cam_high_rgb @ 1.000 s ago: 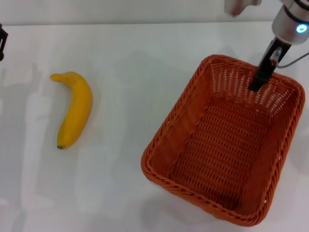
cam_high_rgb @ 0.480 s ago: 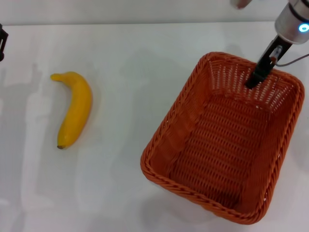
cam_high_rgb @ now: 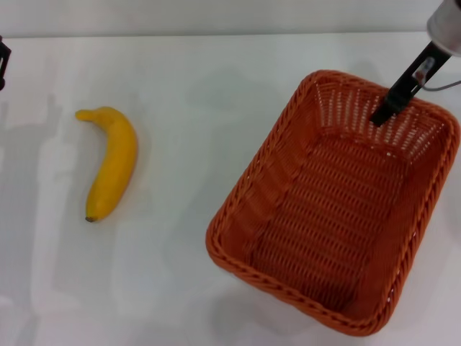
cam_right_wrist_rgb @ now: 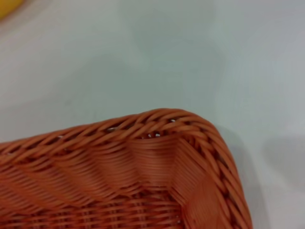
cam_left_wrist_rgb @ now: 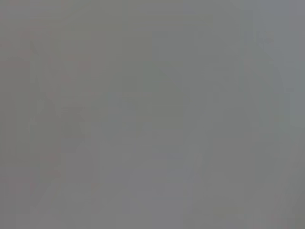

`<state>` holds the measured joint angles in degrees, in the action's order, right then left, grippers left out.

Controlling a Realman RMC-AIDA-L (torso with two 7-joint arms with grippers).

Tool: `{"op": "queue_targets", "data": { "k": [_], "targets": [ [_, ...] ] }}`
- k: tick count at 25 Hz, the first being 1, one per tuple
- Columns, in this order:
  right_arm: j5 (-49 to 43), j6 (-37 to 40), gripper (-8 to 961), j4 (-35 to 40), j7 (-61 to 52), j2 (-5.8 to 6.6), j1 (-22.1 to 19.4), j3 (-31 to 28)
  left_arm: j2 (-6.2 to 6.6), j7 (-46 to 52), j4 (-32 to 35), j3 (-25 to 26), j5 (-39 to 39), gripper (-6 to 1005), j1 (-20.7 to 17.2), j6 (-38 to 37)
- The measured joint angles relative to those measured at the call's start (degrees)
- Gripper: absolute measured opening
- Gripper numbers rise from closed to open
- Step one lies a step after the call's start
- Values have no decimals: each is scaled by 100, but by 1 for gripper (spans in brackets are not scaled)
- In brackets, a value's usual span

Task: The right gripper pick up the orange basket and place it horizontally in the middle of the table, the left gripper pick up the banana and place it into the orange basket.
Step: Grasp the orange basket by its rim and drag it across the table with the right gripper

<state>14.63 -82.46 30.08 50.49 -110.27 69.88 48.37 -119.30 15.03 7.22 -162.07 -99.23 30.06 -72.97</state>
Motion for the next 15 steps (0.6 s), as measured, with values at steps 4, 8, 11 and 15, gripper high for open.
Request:
{"op": "queue_targets", "data": {
  "k": [4, 8, 11, 15],
  "targets": [
    [138, -111, 201, -146, -39, 225, -5, -252, 2, 0, -1, 0, -1, 887, 6, -5],
    [232, -174, 176, -395, -107, 445, -11, -306, 4, 0, -1, 0, 0, 887, 8, -7],
    [357, -299, 157, -485, -145, 565, -43, -435, 4, 0, -1, 0, 0, 887, 9, -7],
    [389, -490, 135, -495, -264, 708, -149, -843, 3, 0, 0, 0, 4, 887, 9, -12]
  ]
}}
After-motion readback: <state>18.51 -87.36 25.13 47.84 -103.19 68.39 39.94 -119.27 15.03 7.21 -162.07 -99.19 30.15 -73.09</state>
